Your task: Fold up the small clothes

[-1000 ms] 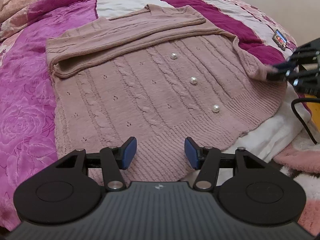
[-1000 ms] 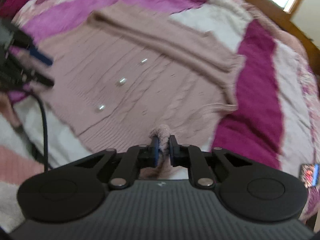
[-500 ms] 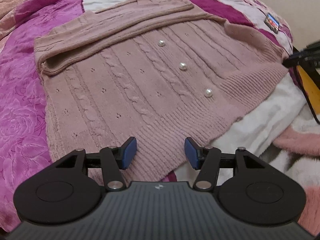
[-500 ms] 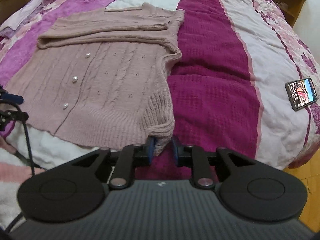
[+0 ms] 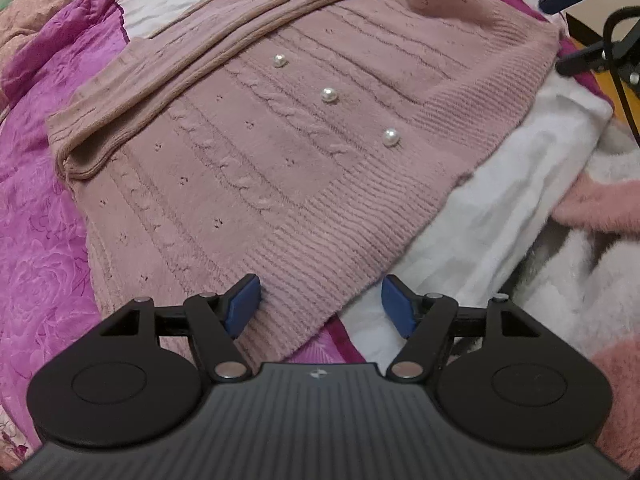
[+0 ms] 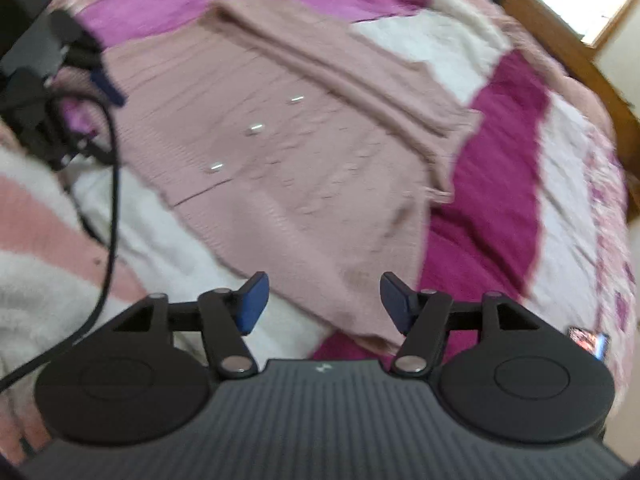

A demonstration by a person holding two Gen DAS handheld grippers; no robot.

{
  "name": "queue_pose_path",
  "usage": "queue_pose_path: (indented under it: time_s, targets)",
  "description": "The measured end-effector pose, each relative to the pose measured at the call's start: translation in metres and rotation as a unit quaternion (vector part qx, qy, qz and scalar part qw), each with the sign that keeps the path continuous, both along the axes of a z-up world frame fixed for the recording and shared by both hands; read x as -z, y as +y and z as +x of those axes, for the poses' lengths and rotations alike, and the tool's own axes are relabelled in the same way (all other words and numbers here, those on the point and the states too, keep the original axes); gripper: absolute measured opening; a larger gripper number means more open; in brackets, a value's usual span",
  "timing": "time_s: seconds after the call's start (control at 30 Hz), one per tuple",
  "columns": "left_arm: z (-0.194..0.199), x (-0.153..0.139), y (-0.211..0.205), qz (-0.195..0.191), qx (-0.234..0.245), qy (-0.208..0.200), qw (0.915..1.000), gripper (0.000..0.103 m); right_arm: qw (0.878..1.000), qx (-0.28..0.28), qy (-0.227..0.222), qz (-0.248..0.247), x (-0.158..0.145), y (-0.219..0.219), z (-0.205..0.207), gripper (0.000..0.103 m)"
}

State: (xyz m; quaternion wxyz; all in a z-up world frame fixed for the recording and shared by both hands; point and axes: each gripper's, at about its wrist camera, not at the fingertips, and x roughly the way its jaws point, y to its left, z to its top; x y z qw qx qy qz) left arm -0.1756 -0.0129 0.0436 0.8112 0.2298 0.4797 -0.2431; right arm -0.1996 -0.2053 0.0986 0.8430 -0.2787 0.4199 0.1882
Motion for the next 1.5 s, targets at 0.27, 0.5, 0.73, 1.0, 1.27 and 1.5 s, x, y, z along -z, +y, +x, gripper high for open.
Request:
queue_pose_path:
  time_s: [0.27, 0.5, 0.73, 1.0, 1.27, 1.5]
  targets:
    - [-0.001, 0.005, -0.001, 0.013, 0.002, 0.001, 0.9999, 0.076, 0.997, -0.054, 0.054, -0.023, 0.036, 0.025, 0.022, 0.063]
    - [0.017, 0.006, 0.003, -0.004, -0.040, -0.003, 0.9992, 0.077, 0.998, -0.043, 0.027, -0.030, 0.046, 0.034, 0.036, 0.063]
    - [0.023, -0.003, 0.016, -0.012, -0.087, -0.045, 0.9952, 0.077, 1.000, -0.018, 0.002, -0.026, 0.048, 0.030, 0.044, 0.063]
    - [0.027, 0.015, 0.011, 0.004, -0.062, -0.025, 0.9978, 0.077, 1.000, -0.002, -0.014, -0.011, 0.050, 0.026, 0.045, 0.057]
    - [0.025, 0.015, 0.005, -0.002, -0.043, -0.060, 0.9973, 0.029, 0.998, 0.019, -0.045, 0.032, 0.042, 0.022, 0.046, 0.012]
    - [0.022, -0.010, 0.013, -0.050, -0.063, -0.105, 0.9912, 0.006, 0.991, 0.059, -0.081, 0.091, 0.027, 0.012, 0.051, 0.009]
